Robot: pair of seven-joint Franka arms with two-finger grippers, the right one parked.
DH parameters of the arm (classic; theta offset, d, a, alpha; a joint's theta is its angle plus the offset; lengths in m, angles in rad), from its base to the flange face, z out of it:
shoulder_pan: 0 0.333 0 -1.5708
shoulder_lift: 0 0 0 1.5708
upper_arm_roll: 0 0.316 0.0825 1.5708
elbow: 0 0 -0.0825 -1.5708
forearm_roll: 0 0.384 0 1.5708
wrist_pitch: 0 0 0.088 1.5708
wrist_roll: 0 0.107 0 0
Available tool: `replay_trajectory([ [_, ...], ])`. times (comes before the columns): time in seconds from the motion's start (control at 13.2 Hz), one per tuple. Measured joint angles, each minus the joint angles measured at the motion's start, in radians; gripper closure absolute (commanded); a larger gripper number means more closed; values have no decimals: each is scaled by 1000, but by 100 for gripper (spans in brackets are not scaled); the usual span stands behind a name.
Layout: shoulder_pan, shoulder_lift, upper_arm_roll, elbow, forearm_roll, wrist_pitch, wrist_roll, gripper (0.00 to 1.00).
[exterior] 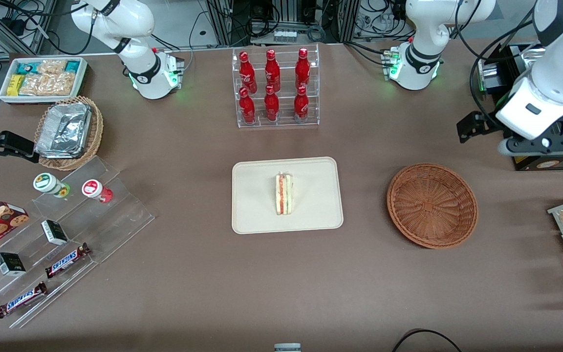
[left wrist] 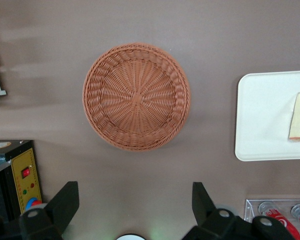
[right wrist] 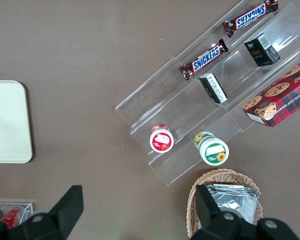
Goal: Place sandwich from basket to tray
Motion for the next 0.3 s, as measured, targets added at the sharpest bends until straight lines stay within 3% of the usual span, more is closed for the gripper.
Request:
replay_trajectory([
  [0.3,-2,51,42,72,0,-35,2,0],
])
